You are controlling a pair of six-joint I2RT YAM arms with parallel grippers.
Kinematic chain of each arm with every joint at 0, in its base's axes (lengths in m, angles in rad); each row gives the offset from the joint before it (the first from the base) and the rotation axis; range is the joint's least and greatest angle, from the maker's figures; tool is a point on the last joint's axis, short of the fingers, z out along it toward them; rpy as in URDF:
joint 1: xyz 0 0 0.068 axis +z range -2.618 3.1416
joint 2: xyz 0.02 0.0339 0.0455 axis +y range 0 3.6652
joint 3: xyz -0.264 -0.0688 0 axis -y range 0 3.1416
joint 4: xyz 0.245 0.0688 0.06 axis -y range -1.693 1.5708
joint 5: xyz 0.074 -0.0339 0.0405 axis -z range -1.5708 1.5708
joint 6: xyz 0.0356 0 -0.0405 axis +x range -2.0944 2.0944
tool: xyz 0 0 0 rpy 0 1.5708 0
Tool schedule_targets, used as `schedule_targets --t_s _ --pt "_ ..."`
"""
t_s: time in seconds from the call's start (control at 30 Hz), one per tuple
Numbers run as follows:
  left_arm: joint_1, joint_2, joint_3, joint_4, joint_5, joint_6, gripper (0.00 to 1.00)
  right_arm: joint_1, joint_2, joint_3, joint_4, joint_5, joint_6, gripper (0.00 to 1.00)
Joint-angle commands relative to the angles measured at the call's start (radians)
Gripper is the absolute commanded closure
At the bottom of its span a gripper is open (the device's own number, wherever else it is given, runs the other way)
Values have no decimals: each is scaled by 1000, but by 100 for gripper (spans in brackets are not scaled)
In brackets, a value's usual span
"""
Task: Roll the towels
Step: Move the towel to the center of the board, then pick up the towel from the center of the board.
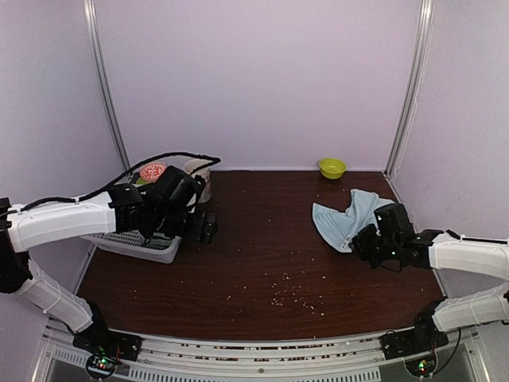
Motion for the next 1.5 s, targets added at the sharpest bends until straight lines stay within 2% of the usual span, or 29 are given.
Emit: schedule_targets --t_s 0.0,0.07,0.13,0.2,0.23,0.3,0.4,0.53,0.63,0.77,0.87,0.97,1.07,1.13,1.47 --pt "0 -98 -8 -26 -54 -9 12 291 7 110 14 182 186 100" --pt "0 -139 -24 -52 -76 -22 12 442 96 180 65 229 246 100" --pt "0 -192 -42 -83 -93 -38 12 528 229 269 165 193 267 98" --pt "0 -235 -60 -113 -106 -52 12 566 393 389 264 21 227 70" --pt "0 -256 -65 -128 -113 -61 12 580 458 476 265 -42 205 60" --pt "0 -301 -82 -149 -118 -69 12 603 502 537 220 -70 154 47" --pt "0 -364 -113 -146 -85 -55 11 585 410 493 182 -21 78 37" --pt "-17 -383 -140 -96 -6 6 10 486 170 394 16 49 -63 35" --pt "-41 -332 -154 18 117 47 10 387 -1 338 -150 127 -196 37" --pt "-74 -153 -177 244 264 43 10 231 -177 260 -289 188 -349 38" --pt "-81 -21 -179 418 388 -10 10 142 -266 212 -318 161 -402 39" --pt "-74 154 -43 340 479 -73 12 87 -319 186 -337 138 -444 39" --pt "-74 275 -46 484 619 -224 17 54 -342 184 -347 113 -476 39" --pt "-75 351 -32 532 665 -290 21 35 -343 187 -346 92 -491 39" --pt "-74 525 44 501 697 -414 31 -11 -353 189 -319 21 -501 39"
